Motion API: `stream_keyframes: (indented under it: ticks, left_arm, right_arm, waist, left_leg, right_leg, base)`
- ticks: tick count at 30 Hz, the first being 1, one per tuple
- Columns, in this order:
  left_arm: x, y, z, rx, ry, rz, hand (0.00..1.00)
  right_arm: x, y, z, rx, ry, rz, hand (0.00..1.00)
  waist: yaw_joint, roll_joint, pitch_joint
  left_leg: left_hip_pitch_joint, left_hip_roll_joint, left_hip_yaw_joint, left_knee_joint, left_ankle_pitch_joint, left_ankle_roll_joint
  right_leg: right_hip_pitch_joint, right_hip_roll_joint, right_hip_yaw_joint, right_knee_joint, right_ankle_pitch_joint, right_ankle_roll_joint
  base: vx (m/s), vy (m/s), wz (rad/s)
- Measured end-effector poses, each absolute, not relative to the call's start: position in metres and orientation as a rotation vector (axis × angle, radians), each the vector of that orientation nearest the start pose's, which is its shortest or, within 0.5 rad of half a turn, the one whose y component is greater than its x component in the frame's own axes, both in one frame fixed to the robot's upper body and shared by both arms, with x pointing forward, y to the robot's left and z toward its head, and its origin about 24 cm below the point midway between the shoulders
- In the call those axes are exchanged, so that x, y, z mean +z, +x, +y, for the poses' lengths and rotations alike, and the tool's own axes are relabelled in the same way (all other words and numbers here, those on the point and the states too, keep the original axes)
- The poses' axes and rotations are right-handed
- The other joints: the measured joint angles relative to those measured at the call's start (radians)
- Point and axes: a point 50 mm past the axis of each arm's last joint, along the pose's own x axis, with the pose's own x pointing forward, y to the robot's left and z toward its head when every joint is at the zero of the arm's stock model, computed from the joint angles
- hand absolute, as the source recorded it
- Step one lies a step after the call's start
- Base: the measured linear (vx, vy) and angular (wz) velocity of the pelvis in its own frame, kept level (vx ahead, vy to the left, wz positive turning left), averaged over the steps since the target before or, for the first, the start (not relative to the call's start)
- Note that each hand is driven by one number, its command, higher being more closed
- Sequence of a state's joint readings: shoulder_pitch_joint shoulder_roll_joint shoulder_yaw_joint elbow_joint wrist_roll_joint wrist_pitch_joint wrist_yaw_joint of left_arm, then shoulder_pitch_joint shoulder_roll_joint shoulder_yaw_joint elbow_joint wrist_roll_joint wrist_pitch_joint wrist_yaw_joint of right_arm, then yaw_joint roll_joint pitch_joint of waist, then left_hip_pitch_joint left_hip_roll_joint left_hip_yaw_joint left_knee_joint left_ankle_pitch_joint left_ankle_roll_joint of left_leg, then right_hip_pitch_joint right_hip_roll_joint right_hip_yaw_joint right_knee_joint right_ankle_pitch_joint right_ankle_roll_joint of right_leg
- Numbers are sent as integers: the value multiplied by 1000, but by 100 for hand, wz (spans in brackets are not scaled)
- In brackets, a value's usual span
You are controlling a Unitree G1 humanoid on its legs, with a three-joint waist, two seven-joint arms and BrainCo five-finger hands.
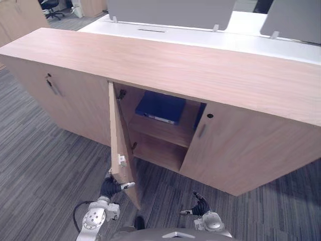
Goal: Walk over to the cabinet, pick up the folder, carry it to the office cabinet, place the folder inside the office cabinet, then close the office cabinet door
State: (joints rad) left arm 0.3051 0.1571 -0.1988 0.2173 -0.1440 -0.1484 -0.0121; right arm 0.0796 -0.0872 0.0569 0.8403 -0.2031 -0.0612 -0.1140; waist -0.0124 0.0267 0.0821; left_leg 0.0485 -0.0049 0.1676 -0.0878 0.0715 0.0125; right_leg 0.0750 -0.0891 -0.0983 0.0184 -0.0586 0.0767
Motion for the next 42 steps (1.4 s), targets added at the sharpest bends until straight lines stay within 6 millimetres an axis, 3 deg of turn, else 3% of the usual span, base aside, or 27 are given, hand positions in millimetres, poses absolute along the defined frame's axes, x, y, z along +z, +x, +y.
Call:
stream_keyframes:
  ticks: [4, 11, 21, 30, 35, 42]
  left_arm:
    - [-59, 184, 142, -169, 57, 389, 0]
    - [-45, 225, 134, -168, 123, 319, 0]
    - [-39, 251, 156, -49, 199, 312, 0]
    - [-46, 247, 160, -37, 204, 345, 0]
    - [-78, 218, 170, -25, 205, 504, 0]
    - [-108, 179, 186, 8, 200, 682, 0]
  right_arm:
    - [-135, 144, -176, 6, -334, 837, 0]
    - [-134, 147, -176, 4, -337, 828, 0]
    - [-133, 151, -177, 3, -343, 828, 0]
    - [-135, 152, -187, -31, -369, 858, 0]
    - [-139, 146, -188, -49, -347, 894, 0]
    - [-142, 143, -187, -57, -333, 913, 0]
  waist:
    - [-34, 3, -3]
    - [-78, 3, -9]
    - [-103, 1, -14]
    - [-103, -21, -25]
    - [-97, -47, -42]
    - [-79, -43, -44]
  left_leg:
    - [6, 14, 52, 0, -6, -7]
    - [5, 29, 117, 0, -12, -15]
    - [9, 52, 195, 1, -21, -27]
    - [4, 45, 181, 7, -21, -30]
    - [4, 27, 153, 7, -21, -30]
    - [4, 11, 170, 1, -39, -33]
  right_leg:
    - [-12, 12, 53, -18, 23, -5]
    - [-35, 27, 114, -47, 65, -6]
    - [-63, 55, 190, -62, 92, -19]
    - [-74, 61, 226, -84, 111, -19]
    - [-67, 44, 228, -100, 116, -7]
    - [-81, 29, 258, -99, 117, 7]
  base:
    - [-21, -1, -41]
    - [2, -7, -33]
    - [7, -17, -23]
    - [-13, -11, -11]
    - [-8, 6, 4]
    - [-45, 19, -12]
